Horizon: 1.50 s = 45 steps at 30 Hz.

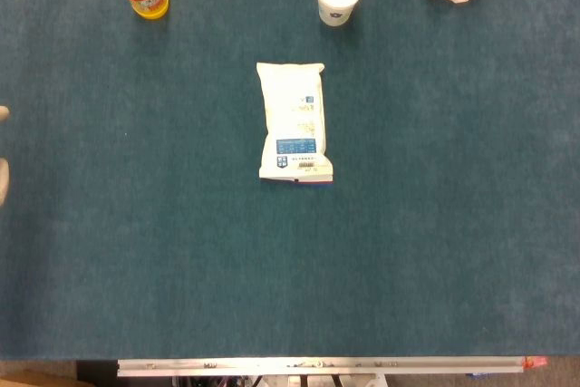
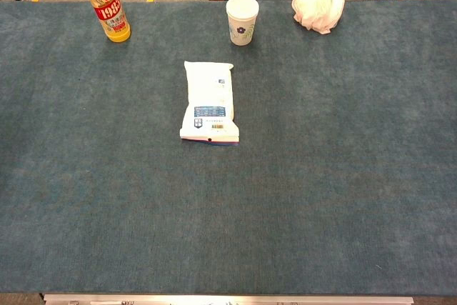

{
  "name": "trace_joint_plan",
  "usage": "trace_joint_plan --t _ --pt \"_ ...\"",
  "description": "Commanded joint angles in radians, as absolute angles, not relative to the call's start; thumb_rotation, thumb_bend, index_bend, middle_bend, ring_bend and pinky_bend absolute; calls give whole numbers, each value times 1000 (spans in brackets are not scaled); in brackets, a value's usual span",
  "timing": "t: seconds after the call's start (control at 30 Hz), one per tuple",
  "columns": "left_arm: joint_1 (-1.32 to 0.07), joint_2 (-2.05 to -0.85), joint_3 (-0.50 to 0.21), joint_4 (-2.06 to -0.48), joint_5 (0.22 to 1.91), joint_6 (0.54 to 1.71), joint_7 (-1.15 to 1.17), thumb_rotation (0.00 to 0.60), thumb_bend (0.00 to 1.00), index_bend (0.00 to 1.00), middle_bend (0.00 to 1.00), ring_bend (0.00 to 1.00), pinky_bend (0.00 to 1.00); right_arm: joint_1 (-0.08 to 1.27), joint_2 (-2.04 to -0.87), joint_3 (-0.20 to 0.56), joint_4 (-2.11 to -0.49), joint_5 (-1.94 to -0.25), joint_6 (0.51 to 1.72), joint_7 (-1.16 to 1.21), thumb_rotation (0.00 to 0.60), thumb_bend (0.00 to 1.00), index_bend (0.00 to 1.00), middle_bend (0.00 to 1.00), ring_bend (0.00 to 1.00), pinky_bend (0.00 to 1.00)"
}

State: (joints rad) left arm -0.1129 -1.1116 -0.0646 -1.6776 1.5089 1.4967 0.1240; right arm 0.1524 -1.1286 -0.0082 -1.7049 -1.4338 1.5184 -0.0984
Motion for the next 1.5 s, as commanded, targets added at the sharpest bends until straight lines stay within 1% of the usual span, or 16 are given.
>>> trace_joint_plan --t 0.03,0.3,0.6,0.77,0.9,1.0,1.03,1.1,1.17,1.2,1.23,1.27,1.33,1.37,1.47,1.5 --pt "-112 -1112 -65 -1679 1507 1498 126 600 472 234 243 137 67 152 -1132 -4 -1698 -1441 1509 -94 600 188 0 339 269 458" --pt "-109 -1108 -59 -1686 1512 1503 130 600 472 235 243 137 67 151 -1134 1 -1685 -1476 1490 -72 600 191 0 339 269 458" --pt "-107 -1107 -59 -1697 1520 1513 123 600 472 235 243 137 67 182 -1134 -12 -1648 -1629 1487 11 600 201 0 355 272 458" --pt "-104 -1106 -58 -1700 1522 1519 120 600 472 234 244 137 67 225 -1149 -22 -1628 -1754 1489 72 600 211 0 392 319 458" --pt "-100 -1104 -57 -1705 1527 1527 116 600 472 234 244 137 67 281 -1183 -33 -1620 -1852 1458 98 600 222 0 432 364 459" --pt "-96 -1101 -56 -1708 1528 1534 109 600 472 234 244 137 67 320 -1213 -38 -1615 -1900 1427 109 600 253 0 480 429 506" --pt "-93 -1098 -55 -1708 1527 1536 104 600 472 234 244 137 67 335 -1231 -39 -1610 -1915 1414 113 600 273 0 511 475 554" --pt "-88 -1093 -54 -1710 1524 1541 101 600 472 235 244 137 67 364 -1266 -39 -1594 -1945 1401 129 600 351 0 589 575 665" --pt "-83 -1090 -54 -1710 1524 1548 97 600 472 235 244 137 67 389 -1295 -41 -1577 -1970 1388 144 600 492 0 732 735 817" --pt "-81 -1089 -54 -1711 1524 1551 96 600 472 235 244 137 67 401 -1310 -41 -1569 -1981 1382 150 600 539 0 782 793 866" --pt "-79 -1088 -53 -1712 1524 1554 94 600 472 235 244 137 67 418 -1329 -42 -1557 -1997 1375 155 600 616 0 855 882 936" --pt "-77 -1086 -53 -1713 1524 1556 94 600 472 235 244 137 67 430 -1344 -42 -1546 -2009 1370 157 600 677 0 902 942 976" --pt "-74 -1083 -54 -1719 1525 1560 95 600 472 235 244 137 67 455 -1378 -47 -1515 -2041 1363 158 600 794 0 953 996 1000" --pt "-73 -1081 -54 -1721 1525 1563 95 600 472 235 244 137 67 465 -1389 -50 -1505 -2050 1356 157 600 850 0 969 1000 1000" --pt "-71 -1077 -58 -1729 1524 1568 96 600 472 234 245 137 67 495 -1417 -54 -1476 -2075 1337 133 600 966 0 997 1000 1000" --pt "-71 -1077 -58 -1730 1523 1569 96 600 472 234 245 137 67 502 -1426 -52 -1465 -2084 1337 115 600 982 0 999 1000 1000"
